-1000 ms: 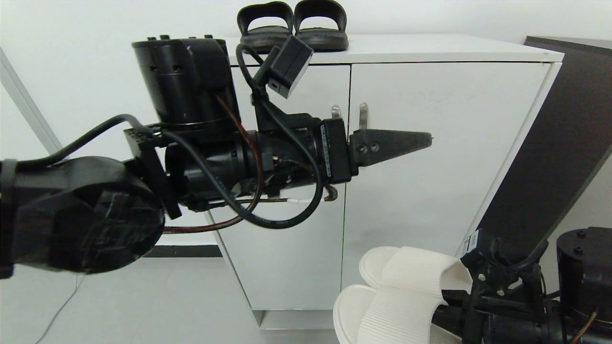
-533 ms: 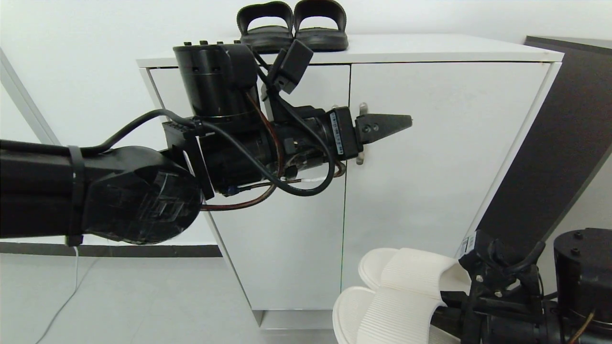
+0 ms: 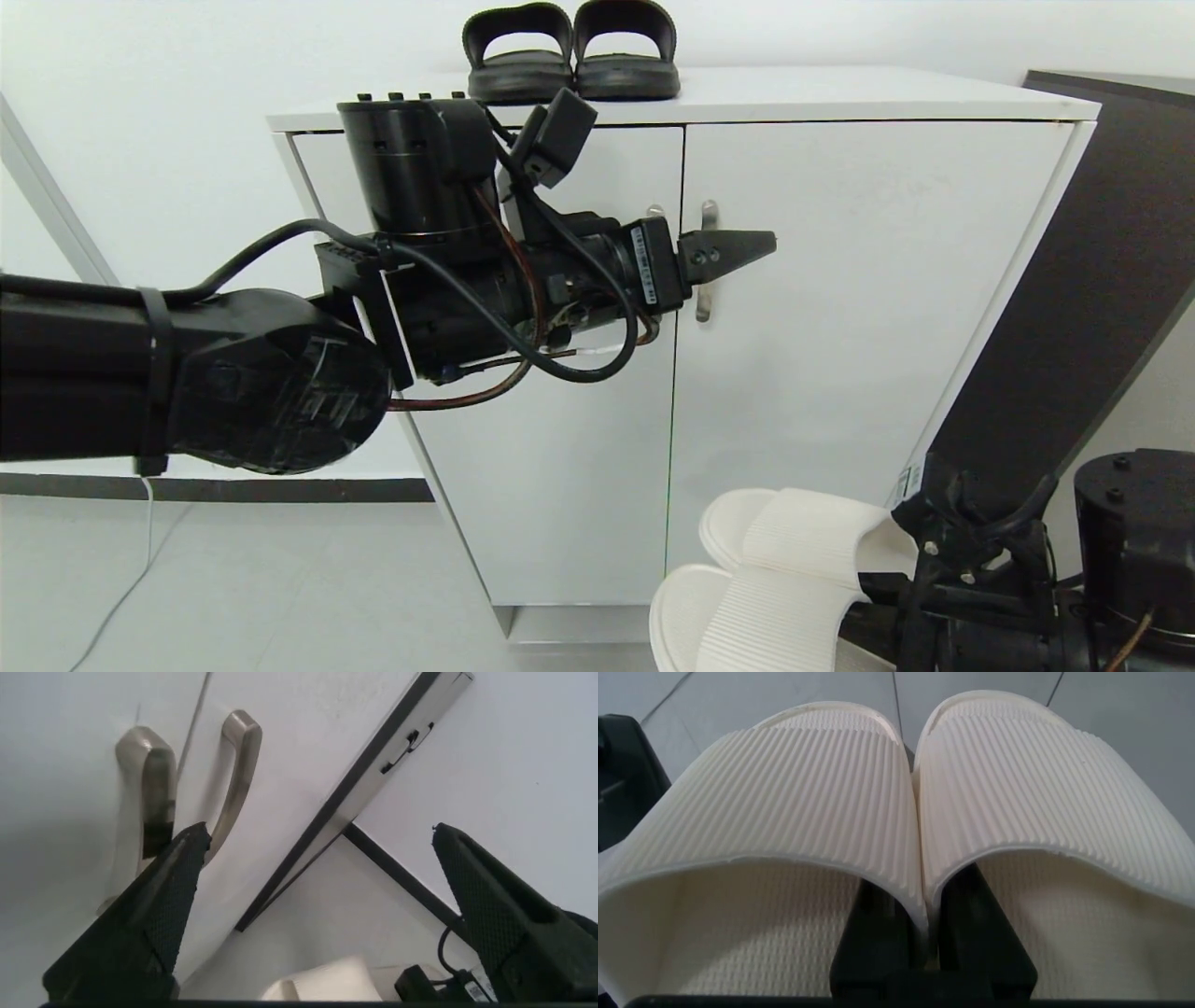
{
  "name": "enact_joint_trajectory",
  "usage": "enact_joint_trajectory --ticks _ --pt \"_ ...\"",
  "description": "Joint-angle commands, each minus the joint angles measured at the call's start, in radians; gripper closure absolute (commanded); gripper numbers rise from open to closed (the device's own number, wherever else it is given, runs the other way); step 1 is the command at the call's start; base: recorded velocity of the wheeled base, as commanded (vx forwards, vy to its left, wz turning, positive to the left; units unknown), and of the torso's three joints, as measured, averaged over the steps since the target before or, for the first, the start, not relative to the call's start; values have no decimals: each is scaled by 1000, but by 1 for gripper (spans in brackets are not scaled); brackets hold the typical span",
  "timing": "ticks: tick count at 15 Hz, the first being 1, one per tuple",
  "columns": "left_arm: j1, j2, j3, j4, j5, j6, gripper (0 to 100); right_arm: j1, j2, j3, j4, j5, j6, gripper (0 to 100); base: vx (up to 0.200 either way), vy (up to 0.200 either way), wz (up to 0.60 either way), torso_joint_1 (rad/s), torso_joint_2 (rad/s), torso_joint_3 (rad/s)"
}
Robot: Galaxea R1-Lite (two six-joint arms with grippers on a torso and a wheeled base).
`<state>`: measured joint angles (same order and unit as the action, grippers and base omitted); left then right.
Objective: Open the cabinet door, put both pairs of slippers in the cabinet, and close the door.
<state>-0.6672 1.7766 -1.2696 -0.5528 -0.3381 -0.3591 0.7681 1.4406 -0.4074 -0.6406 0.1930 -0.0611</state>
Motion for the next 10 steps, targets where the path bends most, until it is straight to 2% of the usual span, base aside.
enact_joint_trajectory --ticks 1,8,9,10 --pt "1 35 -21 -1 7 3 0 0 1 1 -1 0 0 100 0 0 0 0 0 0" --pt "-9 122 -102 -4 8 3 0 0 3 1 -1 0 0 100 0 0 0 0 0 0" --pt "-9 122 -103 -4 8 3 100 0 3 1 -1 0 0 100 0 0 0 0 0 0" --pt "-9 119 -102 -4 7 3 100 0 1 1 -1 0 0 100 0 0 0 0 0 0"
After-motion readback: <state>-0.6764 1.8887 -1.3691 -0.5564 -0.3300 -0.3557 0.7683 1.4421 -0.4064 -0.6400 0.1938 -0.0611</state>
